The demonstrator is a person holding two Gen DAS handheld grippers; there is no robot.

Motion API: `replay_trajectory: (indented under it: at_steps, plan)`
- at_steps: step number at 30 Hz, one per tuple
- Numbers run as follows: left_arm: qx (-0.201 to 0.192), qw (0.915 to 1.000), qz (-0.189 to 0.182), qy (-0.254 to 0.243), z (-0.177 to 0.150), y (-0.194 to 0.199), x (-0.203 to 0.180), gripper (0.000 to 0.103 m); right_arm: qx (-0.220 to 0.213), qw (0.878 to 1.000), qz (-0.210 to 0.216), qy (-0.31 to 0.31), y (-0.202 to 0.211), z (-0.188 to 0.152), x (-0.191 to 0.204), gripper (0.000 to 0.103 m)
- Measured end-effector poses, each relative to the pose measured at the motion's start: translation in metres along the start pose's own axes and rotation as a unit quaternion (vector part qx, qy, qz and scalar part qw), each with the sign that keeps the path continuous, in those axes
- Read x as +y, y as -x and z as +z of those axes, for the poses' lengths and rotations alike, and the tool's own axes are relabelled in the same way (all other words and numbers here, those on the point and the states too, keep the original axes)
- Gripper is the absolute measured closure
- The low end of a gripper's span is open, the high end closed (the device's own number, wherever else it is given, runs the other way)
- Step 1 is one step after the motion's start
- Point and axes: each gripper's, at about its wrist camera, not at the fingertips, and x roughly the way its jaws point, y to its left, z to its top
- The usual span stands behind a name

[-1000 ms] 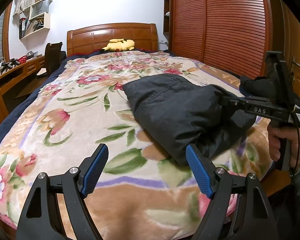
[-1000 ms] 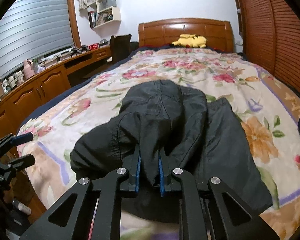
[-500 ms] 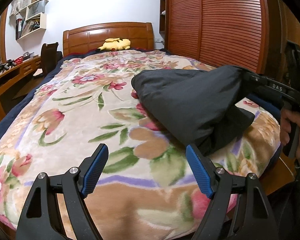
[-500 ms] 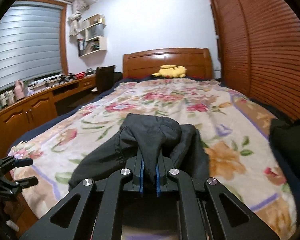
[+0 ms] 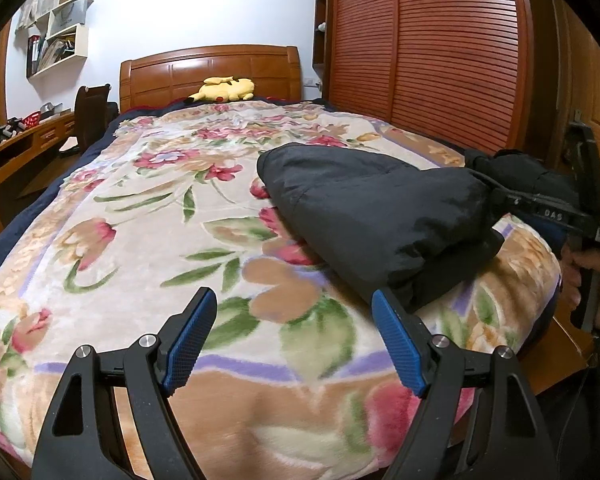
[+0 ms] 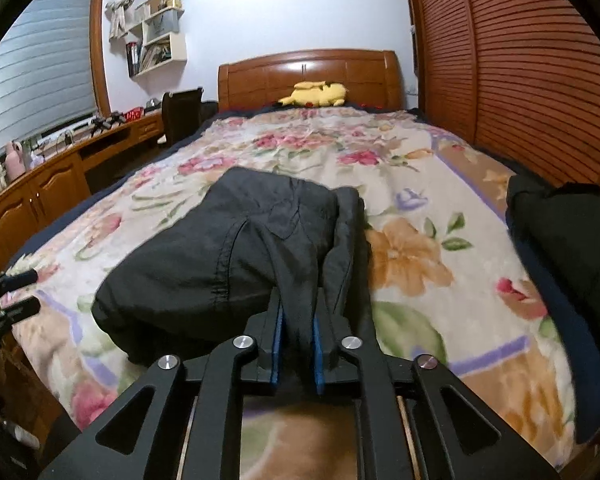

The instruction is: Fold large clothes

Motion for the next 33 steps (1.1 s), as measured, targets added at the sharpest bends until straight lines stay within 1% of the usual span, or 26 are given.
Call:
replay_trajectory:
  at_steps: [2,3,4,6,9,12,14,19,23,24,25,27,28,29,31,33]
  plan:
    - [-0.002,1.0000,0.000,-0.002,0.001,0.002,-0.001,0.022,-0.004,1.000,-0.017,-0.006,0.010,0.003,-0.002,0.077]
    - [-0.005,1.0000,-0.001,-0.003,0.001,0.004,-0.001,0.022,-0.010,1.000,-0.020,-0.004,0.018,0.006,-0.002,0.066]
    - [-0.007,1.0000,-0.001,-0.002,0.002,0.005,0.000,0.022,-0.022,1.000,-0.016,0.000,0.023,0.006,0.000,0.052]
    - [-0.011,0.9999,-0.003,0.001,0.003,0.007,0.001,0.022,-0.045,0.999,-0.008,0.002,0.038,0.011,0.004,0.044]
    - [-0.016,0.9998,-0.006,0.005,0.004,0.008,0.005,0.022,-0.064,0.998,0.007,0.008,0.052,0.019,0.014,0.043]
    - [-0.016,0.9998,-0.007,0.006,0.004,0.008,0.006,0.022,-0.061,0.997,0.020,0.043,0.046,0.025,0.032,0.043]
    - [-0.015,0.9998,-0.007,0.008,0.003,0.008,0.009,0.022,-0.051,0.996,0.026,0.067,0.037,0.028,0.048,0.043]
    - [-0.015,0.9998,-0.005,0.012,0.005,0.005,0.020,0.022,-0.015,0.993,0.030,0.114,-0.012,0.032,0.076,0.043]
    - [-0.017,0.9998,-0.005,0.014,0.006,0.003,0.029,0.022,0.027,0.992,0.013,0.123,-0.052,0.037,0.068,0.043]
    - [-0.017,0.9997,-0.005,0.014,0.007,0.003,0.031,0.022,0.033,0.992,0.016,0.122,-0.056,0.039,0.065,0.043]
    - [-0.017,0.9997,-0.004,0.014,0.008,0.001,0.034,0.022,0.042,0.992,0.020,0.119,-0.061,0.033,0.058,0.043]
    - [-0.019,0.9997,-0.002,0.013,0.010,-0.001,0.038,0.020,0.087,0.990,0.004,0.112,-0.079,0.027,0.050,0.043]
    - [-0.018,0.9997,-0.003,0.013,0.011,-0.002,0.041,0.020,0.101,0.989,0.007,0.109,-0.087,0.017,0.043,0.044]
    - [-0.017,0.9998,-0.004,0.013,0.012,-0.004,0.043,0.020,0.101,0.989,0.016,0.105,-0.092,0.011,0.037,0.044]
    - [-0.013,0.9997,-0.010,0.015,0.015,-0.009,0.047,0.002,0.094,0.992,0.040,0.073,-0.094,0.005,0.020,0.044]
    - [-0.013,0.9997,-0.014,0.018,0.017,-0.015,0.050,0.000,0.086,0.993,0.056,0.059,-0.090,0.006,0.011,0.044]
